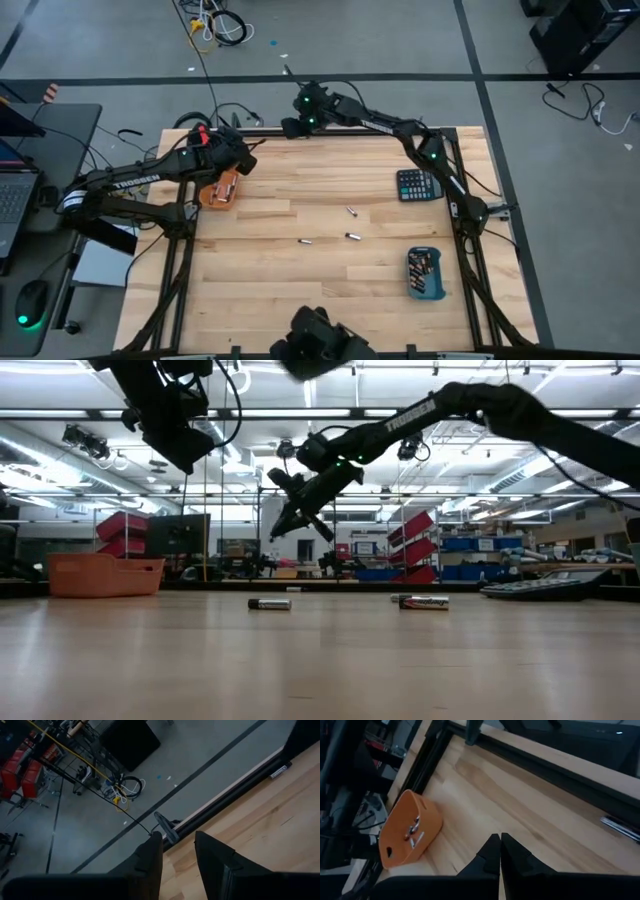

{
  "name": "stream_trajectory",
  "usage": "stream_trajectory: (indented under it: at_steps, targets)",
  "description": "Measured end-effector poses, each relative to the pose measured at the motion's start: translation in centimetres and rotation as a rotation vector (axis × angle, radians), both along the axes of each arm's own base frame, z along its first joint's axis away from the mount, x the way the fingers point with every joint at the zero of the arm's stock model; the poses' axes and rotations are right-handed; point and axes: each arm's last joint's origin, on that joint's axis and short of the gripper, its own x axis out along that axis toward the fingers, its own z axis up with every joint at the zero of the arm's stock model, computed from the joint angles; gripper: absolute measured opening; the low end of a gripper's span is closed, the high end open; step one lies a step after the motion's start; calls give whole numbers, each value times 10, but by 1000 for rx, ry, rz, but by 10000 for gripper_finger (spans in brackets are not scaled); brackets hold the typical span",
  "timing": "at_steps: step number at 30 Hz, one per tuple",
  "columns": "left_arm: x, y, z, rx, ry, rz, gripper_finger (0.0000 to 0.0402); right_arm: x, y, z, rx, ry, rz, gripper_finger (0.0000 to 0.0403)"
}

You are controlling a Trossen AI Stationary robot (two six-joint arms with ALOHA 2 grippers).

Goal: Sort batteries
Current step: Put the silver battery into the orange bin

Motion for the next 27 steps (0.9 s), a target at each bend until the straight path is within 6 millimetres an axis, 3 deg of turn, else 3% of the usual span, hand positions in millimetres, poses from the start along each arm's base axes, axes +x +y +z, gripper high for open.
stream_trajectory:
  at_steps: [7,18,27]
  targets:
    - [1,0,-1,-26,-10,-20,113,10,-10,-11,14,22,-2,2]
    - [1,0,-1,-27,-7,-26,113,-21,-30,-26,13,274,-188,2]
    - [1,0,-1,-26,-7,-26,113,-22,-31,-39,0,286,-209,2]
